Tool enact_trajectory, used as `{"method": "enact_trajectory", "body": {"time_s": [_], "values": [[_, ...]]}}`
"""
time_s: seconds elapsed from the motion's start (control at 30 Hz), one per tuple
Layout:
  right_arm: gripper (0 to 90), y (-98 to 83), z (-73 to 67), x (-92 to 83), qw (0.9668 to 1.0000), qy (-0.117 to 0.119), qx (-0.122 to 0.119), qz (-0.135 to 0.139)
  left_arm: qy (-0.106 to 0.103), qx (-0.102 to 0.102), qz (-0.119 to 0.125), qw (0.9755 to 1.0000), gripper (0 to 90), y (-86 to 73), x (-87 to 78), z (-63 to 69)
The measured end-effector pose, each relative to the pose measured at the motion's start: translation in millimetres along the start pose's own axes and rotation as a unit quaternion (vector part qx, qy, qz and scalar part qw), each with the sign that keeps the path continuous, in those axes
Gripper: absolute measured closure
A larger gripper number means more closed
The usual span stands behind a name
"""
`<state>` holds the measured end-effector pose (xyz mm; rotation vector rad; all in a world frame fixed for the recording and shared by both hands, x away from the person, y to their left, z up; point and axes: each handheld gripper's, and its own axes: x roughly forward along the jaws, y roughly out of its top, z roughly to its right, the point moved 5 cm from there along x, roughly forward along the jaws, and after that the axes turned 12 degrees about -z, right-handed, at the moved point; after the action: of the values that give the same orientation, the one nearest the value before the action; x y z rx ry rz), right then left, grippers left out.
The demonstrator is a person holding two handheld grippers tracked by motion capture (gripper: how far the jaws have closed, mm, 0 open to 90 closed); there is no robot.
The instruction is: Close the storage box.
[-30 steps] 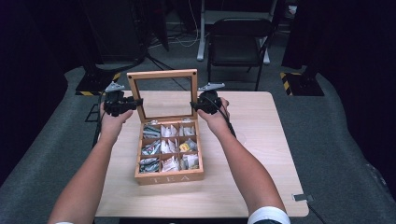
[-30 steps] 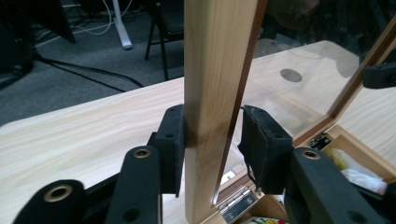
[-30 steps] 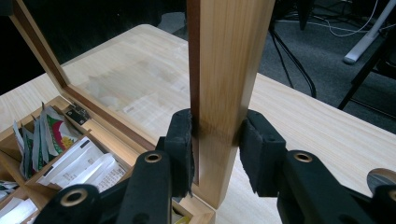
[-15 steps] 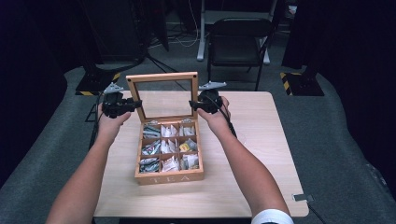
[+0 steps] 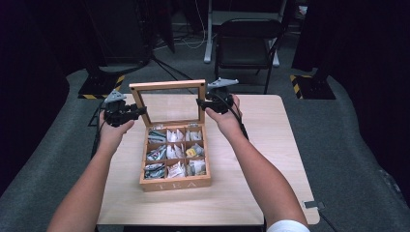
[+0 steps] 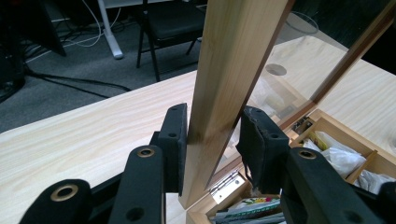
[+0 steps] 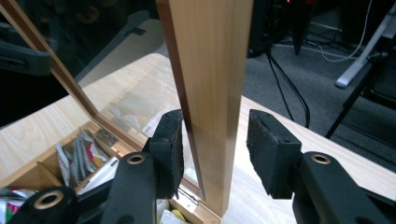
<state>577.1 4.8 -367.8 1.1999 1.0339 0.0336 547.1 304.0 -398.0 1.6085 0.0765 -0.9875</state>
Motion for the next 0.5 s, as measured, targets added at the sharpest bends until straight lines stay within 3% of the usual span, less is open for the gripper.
{"method": "enact_trajectory", "body": {"time_s": [0.2,0.27,0.5], "values": [[59.7,6.4,-6.7,-11.2,0.9998,0.003,-0.018,0.011,-0.009,-0.001,0.003,1.0000,61.6,-2.2,-2.2,0.8],[60.7,4.8,-8.4,-14.1,0.9998,0.006,-0.018,0.003,-0.017,-0.014,-0.001,0.9997,59.9,-2.1,-3.5,2.3],[62.4,0.5,-9.1,-20.0,0.9997,0.009,-0.021,0.003,-0.015,-0.016,-0.002,0.9998,58.3,-1.9,-14.2,6.5]]}}
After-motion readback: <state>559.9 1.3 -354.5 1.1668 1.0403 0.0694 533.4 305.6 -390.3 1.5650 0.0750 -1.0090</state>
